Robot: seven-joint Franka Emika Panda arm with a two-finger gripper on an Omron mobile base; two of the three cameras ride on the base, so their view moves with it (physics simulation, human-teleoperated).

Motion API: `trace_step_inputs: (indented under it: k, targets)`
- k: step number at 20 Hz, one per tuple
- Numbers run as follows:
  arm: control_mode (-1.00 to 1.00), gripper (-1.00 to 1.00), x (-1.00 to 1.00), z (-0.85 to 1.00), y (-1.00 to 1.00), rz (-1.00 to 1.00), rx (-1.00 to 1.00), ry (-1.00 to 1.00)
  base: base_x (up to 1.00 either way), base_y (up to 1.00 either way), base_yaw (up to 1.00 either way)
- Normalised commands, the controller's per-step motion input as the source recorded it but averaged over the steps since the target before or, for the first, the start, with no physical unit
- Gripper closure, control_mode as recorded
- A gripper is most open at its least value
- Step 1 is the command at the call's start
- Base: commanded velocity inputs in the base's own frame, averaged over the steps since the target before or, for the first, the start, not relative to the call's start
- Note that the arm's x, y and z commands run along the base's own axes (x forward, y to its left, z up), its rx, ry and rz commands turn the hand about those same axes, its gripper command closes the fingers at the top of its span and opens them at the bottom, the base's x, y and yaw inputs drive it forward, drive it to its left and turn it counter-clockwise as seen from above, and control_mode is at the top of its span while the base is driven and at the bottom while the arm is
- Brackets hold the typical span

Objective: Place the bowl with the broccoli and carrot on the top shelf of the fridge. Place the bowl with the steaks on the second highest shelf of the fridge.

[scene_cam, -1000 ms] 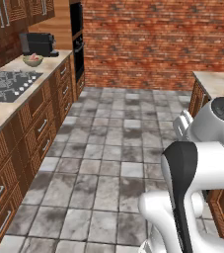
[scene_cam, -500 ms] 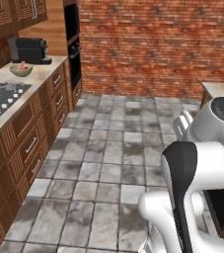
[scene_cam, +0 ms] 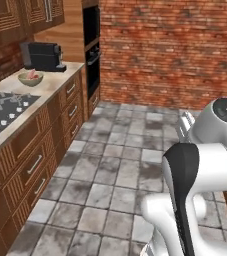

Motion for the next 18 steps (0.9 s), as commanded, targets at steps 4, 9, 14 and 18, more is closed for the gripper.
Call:
trace_step_inputs:
  k: [4, 9, 14, 18]
  targets:
    - [1.00, -1.00, 0.00, 0.00, 0.00, 0.00, 0.00, 0.00, 1.00, 0.00, 0.40]
    - [1.00, -1.00, 0.00, 0.00, 0.00, 0.00, 0.00, 0.00, 1.00, 0.00, 0.37]
    - [1.00, -1.00, 0.00, 0.00, 0.00, 0.00, 0.00, 0.00, 1.00, -0.02, 0.33]
    - [1.00, -1.00, 0.00, 0.00, 0.00, 0.00, 0.00, 0.00, 1.00, -0.13, 0.28]
